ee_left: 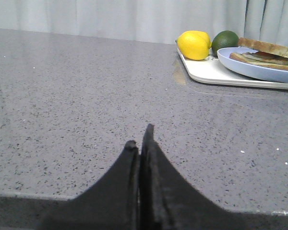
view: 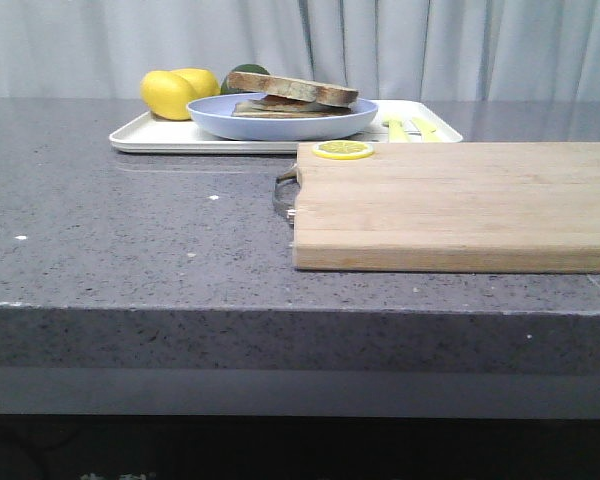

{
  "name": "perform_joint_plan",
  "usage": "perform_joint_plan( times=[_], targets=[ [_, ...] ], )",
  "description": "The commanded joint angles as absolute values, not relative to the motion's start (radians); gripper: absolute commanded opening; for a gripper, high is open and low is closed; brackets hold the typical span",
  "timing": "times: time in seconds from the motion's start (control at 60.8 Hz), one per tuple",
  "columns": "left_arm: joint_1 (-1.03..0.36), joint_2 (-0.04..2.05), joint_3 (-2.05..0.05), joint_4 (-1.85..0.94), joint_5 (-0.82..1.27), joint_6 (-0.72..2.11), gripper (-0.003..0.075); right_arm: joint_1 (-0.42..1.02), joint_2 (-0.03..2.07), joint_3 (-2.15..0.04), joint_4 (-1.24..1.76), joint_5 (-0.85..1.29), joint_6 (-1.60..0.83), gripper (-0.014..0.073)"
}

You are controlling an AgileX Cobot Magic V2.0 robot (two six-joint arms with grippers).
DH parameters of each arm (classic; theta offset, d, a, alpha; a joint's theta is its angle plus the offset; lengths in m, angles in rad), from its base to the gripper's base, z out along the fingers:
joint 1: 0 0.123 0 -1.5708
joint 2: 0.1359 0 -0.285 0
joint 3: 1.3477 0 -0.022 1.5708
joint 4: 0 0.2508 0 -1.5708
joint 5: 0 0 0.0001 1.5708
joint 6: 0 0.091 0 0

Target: Place bread and move sandwich to tray

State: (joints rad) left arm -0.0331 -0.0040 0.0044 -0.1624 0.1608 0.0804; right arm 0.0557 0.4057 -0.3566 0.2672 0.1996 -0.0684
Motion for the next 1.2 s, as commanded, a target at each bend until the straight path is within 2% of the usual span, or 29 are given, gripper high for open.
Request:
perform_joint_plan(
  times=[0.0, 0.888, 1.069, 1.185],
  targets=[
    [-0.032, -0.028, 0.005, -0.168, 0.073, 0.071, -0.002, 0.052, 0.409, -0.384, 0.273, 0.128, -0.075, -0.0068],
    [-0.032, -0.028, 0.005, -0.168, 0.073, 0.071, -0.002, 0.052, 0.409, -0.379, 0.273, 0.125, -0.075, -0.0068],
    [-0.032, -0.028, 0.005, -0.168, 0.073, 0.071, -0.002, 0.053, 0.394, -0.296, 0.169, 0.031, -0.025, -0.0068],
    [-0.032, -0.028, 0.005, -0.168, 0.073, 0.071, -0.002, 0.053, 0.308, -0.213, 0.145, 0.01, 0.02, -0.0068]
  ],
)
